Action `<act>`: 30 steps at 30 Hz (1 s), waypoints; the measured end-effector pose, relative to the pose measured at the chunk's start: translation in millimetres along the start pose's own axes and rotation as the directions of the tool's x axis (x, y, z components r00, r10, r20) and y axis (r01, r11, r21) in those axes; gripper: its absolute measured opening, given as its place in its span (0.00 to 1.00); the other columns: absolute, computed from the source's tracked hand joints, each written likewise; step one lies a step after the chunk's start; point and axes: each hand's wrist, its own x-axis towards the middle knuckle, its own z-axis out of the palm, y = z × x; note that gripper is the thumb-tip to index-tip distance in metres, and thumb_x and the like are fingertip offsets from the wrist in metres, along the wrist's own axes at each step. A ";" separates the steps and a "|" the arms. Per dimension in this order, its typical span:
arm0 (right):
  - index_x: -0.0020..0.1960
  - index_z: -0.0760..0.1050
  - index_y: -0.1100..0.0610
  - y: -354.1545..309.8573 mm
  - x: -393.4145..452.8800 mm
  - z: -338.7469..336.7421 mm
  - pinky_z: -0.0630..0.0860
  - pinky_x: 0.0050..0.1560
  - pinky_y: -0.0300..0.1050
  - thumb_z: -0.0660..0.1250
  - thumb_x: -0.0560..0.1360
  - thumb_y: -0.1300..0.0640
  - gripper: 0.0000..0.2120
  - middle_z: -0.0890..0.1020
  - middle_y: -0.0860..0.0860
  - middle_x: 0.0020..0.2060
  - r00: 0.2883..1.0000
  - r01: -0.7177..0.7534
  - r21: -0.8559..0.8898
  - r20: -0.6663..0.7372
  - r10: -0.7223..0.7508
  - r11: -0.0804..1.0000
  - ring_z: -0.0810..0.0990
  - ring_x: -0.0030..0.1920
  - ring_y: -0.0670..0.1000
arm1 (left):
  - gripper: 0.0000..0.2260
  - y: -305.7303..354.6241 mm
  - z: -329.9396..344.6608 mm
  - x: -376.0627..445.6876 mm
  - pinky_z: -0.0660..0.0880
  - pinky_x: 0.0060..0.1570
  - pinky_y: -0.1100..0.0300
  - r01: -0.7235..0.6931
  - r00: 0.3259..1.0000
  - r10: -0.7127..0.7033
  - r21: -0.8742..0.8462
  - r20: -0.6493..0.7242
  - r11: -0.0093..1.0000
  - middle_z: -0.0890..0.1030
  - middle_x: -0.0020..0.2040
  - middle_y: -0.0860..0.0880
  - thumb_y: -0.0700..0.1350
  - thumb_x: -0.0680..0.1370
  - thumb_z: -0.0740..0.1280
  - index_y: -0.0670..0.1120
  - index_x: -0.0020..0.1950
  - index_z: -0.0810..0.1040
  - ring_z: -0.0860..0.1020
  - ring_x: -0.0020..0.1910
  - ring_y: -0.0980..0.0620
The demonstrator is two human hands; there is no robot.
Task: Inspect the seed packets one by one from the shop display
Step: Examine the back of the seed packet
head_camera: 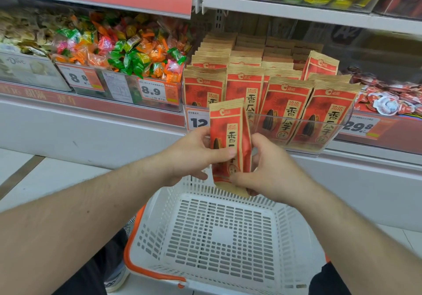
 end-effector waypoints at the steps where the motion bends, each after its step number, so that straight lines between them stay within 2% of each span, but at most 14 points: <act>1: 0.53 0.69 0.42 -1.3 -0.1 4.2 0.83 0.38 0.56 0.78 0.61 0.51 0.26 0.85 0.48 0.39 1.000 0.023 -0.067 -0.012 -0.024 0.998 0.85 0.36 0.50 | 0.11 0.2 2.8 0.0 0.79 0.56 0.42 -0.011 1.000 0.011 -0.009 -0.001 1.000 0.83 0.51 0.55 0.51 0.74 0.74 0.58 0.53 0.75 0.82 0.54 0.52; 4: 0.51 0.69 0.43 -3.5 -1.0 7.9 0.82 0.40 0.54 0.78 0.58 0.42 0.27 0.85 0.46 0.40 0.994 0.068 -0.100 0.090 -0.059 0.993 0.83 0.36 0.46 | 0.17 -1.0 6.8 0.6 0.79 0.56 0.38 -0.019 1.000 0.019 -0.017 -0.016 1.000 0.85 0.46 0.53 0.53 0.68 0.79 0.54 0.52 0.77 0.84 0.52 0.48; 6: 0.50 0.72 0.45 -2.4 -0.7 1.6 0.81 0.40 0.54 0.74 0.59 0.35 0.25 0.84 0.45 0.41 0.988 0.108 -0.077 0.120 -0.098 0.991 0.83 0.35 0.46 | 0.25 -2.1 4.6 2.1 0.79 0.55 0.39 -0.007 1.000 0.007 0.039 -0.003 0.999 0.84 0.50 0.49 0.53 0.63 0.77 0.49 0.56 0.76 0.84 0.50 0.48; 7: 0.49 0.73 0.46 -1.3 -0.2 -2.1 0.81 0.40 0.54 0.72 0.63 0.35 0.22 0.84 0.45 0.41 0.987 0.133 -0.042 0.095 -0.128 0.990 0.83 0.34 0.47 | 0.26 -3.5 3.5 2.9 0.80 0.55 0.42 -0.003 1.000 0.001 0.071 0.022 0.997 0.83 0.51 0.48 0.52 0.62 0.77 0.49 0.58 0.75 0.83 0.48 0.49; 9: 0.47 0.74 0.48 0.1 0.5 -7.3 0.81 0.38 0.56 0.68 0.74 0.40 0.12 0.83 0.47 0.39 0.979 0.202 0.056 -0.010 -0.201 0.978 0.82 0.31 0.50 | 0.26 -5.8 3.6 2.9 0.80 0.51 0.49 0.005 0.996 -0.014 0.113 0.083 0.994 0.82 0.52 0.48 0.49 0.64 0.78 0.51 0.59 0.74 0.82 0.45 0.52; 12: 0.44 0.74 0.53 -2.4 1.0 -4.8 0.79 0.35 0.54 0.64 0.79 0.51 0.08 0.80 0.52 0.33 0.950 0.290 0.012 -0.127 -0.287 0.957 0.81 0.28 0.50 | 0.25 -8.8 8.6 2.9 0.79 0.49 0.48 -0.016 0.986 -0.004 0.118 0.166 0.993 0.80 0.48 0.51 0.47 0.65 0.77 0.51 0.60 0.75 0.81 0.42 0.53; 14: 0.42 0.74 0.56 -3.2 2.6 -0.6 0.77 0.33 0.53 0.62 0.80 0.57 0.09 0.79 0.52 0.30 0.951 0.287 0.013 -0.122 -0.284 0.958 0.80 0.27 0.50 | 0.23 -9.3 10.6 3.5 0.79 0.51 0.45 -0.010 0.984 -0.002 0.069 0.176 0.998 0.81 0.45 0.53 0.49 0.65 0.74 0.49 0.59 0.75 0.80 0.42 0.54; 17: 0.38 0.73 0.57 -5.0 4.5 1.6 0.72 0.31 0.46 0.60 0.81 0.63 0.13 0.78 0.51 0.26 0.979 0.206 0.277 -0.050 -0.200 0.939 0.76 0.25 0.51 | 0.18 -7.7 7.2 4.1 0.74 0.47 0.45 -0.011 0.970 0.032 -0.088 0.241 0.996 0.82 0.45 0.47 0.49 0.69 0.69 0.47 0.57 0.76 0.79 0.44 0.51; 20: 0.37 0.69 0.61 -7.4 4.6 -0.8 0.69 0.28 0.44 0.60 0.81 0.66 0.14 0.77 0.53 0.25 0.986 0.149 0.474 -0.001 -0.169 0.868 0.72 0.22 0.52 | 0.13 -7.6 2.8 4.5 0.76 0.47 0.47 0.009 0.928 0.069 -0.208 0.366 0.978 0.83 0.47 0.43 0.52 0.68 0.68 0.46 0.48 0.80 0.79 0.46 0.48; 23: 0.37 0.69 0.62 -7.6 4.5 -2.4 0.68 0.27 0.43 0.60 0.80 0.66 0.13 0.77 0.54 0.25 0.986 0.137 0.516 0.009 -0.166 0.845 0.71 0.21 0.52 | 0.12 -9.8 3.3 6.9 0.78 0.40 0.53 0.054 0.904 0.057 -0.245 0.424 0.968 0.83 0.47 0.44 0.54 0.66 0.67 0.47 0.42 0.83 0.80 0.45 0.50; 26: 0.38 0.69 0.62 -6.9 4.5 -2.8 0.68 0.26 0.42 0.60 0.81 0.65 0.13 0.77 0.54 0.25 0.987 0.134 0.509 0.010 -0.162 0.850 0.71 0.21 0.52 | 0.14 -12.4 4.0 9.2 0.78 0.42 0.51 0.080 0.904 0.041 -0.263 0.425 0.962 0.83 0.48 0.43 0.54 0.67 0.67 0.45 0.44 0.82 0.80 0.45 0.48; 30: 0.39 0.70 0.62 -5.8 5.5 -1.8 0.69 0.28 0.42 0.60 0.82 0.64 0.12 0.77 0.54 0.26 0.985 0.149 0.489 0.005 -0.173 0.860 0.72 0.22 0.50 | 0.21 -11.9 3.5 9.6 0.78 0.47 0.47 0.099 0.914 0.013 -0.253 0.407 0.962 0.82 0.50 0.42 0.55 0.67 0.68 0.41 0.51 0.79 0.80 0.47 0.47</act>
